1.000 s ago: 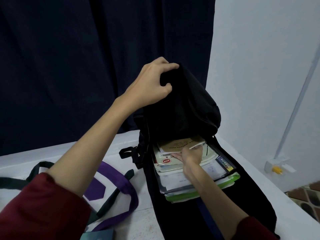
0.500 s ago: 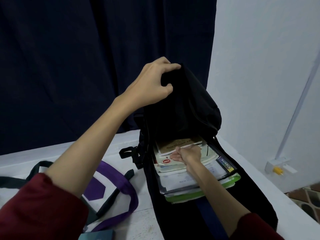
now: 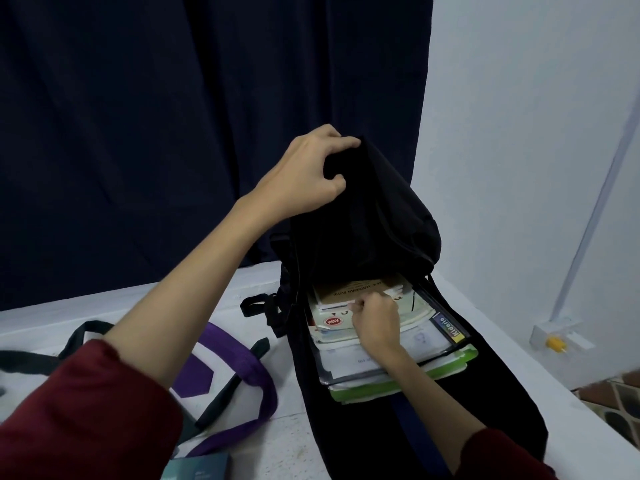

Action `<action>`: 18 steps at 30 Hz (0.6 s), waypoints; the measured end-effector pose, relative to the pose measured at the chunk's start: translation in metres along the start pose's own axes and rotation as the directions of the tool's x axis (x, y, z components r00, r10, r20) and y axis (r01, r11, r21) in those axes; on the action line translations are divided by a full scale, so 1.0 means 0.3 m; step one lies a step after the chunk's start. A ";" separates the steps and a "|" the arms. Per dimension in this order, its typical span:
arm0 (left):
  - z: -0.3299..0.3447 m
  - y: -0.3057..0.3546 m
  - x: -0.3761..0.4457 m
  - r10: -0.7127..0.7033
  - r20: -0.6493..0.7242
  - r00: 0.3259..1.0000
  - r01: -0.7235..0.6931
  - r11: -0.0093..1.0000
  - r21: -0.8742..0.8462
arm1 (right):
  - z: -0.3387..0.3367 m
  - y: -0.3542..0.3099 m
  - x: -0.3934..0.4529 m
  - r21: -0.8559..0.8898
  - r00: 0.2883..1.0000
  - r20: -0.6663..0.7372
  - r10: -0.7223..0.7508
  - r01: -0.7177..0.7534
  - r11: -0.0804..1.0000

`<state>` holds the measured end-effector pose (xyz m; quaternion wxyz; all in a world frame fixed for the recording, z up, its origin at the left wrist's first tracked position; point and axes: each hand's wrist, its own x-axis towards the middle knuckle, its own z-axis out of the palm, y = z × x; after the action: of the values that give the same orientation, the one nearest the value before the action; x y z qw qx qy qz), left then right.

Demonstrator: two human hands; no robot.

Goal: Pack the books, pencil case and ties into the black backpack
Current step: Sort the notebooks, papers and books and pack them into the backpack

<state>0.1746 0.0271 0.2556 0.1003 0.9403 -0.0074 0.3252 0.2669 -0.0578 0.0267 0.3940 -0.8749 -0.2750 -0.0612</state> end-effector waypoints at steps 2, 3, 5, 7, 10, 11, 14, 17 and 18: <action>0.002 0.003 -0.003 -0.005 0.005 1.000 0.004 1.000 0.001 | 0.003 -0.004 0.000 -0.035 1.000 -0.011 -0.029 0.029 0.999; 0.002 0.005 -0.006 -0.011 0.010 1.000 0.011 1.000 0.000 | 0.004 -0.001 -0.001 -0.027 0.999 -0.021 -0.044 0.043 0.999; 0.001 0.005 -0.015 -0.027 0.016 0.999 0.027 1.000 0.005 | -0.007 0.012 -0.013 0.001 0.994 -0.064 -0.094 0.094 0.996; 0.003 0.005 -0.034 -0.053 0.032 0.998 0.053 0.999 0.008 | -0.040 0.020 -0.060 0.015 0.973 -0.163 -0.164 0.168 0.986; 0.018 -0.003 -0.093 -0.107 0.041 0.993 0.109 0.993 -0.040 | -0.111 0.014 -0.161 0.058 0.878 -0.401 -0.261 0.309 0.949; 0.025 -0.007 -0.124 -0.128 0.043 0.991 0.131 0.989 -0.062 | -0.142 0.005 -0.194 0.066 0.825 -0.481 -0.295 0.370 0.927; 0.054 -0.027 -0.256 -0.181 0.070 0.981 0.190 0.970 -0.153 | -0.227 -0.040 -0.267 0.041 0.683 -0.620 -0.387 0.521 0.852; 0.079 -0.053 -0.457 -0.198 0.167 0.966 0.239 0.928 -0.285 | -0.249 -0.104 -0.335 0.026 0.631 -0.649 -0.426 0.578 0.816; 0.080 -0.060 -0.538 -0.199 0.226 0.954 0.268 0.902 -0.338 | -0.234 -0.131 -0.361 0.018 0.624 -0.646 -0.439 0.588 0.809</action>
<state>0.0635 0.0319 0.1349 0.3104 0.9254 0.0361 0.2143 0.1629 -0.1343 0.0653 0.5241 -0.6379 -0.3762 -0.4206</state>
